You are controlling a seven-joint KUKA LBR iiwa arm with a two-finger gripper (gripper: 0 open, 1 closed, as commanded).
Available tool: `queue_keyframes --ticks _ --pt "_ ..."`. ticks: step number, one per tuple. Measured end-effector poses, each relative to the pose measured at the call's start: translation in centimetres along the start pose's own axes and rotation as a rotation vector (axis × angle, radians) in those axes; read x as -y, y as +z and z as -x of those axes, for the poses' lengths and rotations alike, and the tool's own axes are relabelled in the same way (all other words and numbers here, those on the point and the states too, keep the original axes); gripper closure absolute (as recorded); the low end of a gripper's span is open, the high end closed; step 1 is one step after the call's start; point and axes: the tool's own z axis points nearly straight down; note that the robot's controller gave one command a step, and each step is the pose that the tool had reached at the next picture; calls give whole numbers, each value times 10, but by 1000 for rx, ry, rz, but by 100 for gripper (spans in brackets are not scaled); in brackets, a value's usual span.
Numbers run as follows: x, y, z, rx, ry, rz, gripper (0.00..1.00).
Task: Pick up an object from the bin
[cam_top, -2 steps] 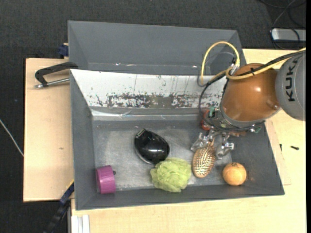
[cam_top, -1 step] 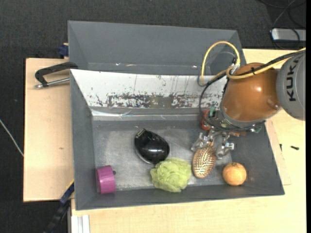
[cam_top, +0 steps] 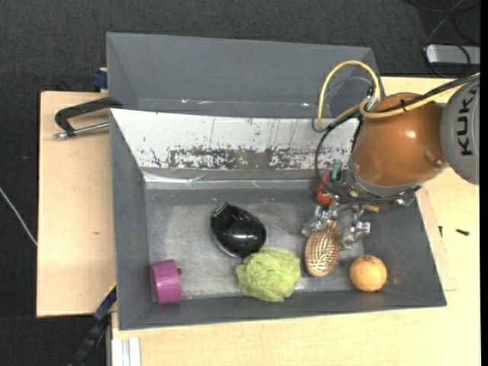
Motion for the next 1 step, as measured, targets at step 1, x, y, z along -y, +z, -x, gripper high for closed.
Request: queue_keyframes --ticks 1 --pt "1 -18 1 1 -1 -3 100"
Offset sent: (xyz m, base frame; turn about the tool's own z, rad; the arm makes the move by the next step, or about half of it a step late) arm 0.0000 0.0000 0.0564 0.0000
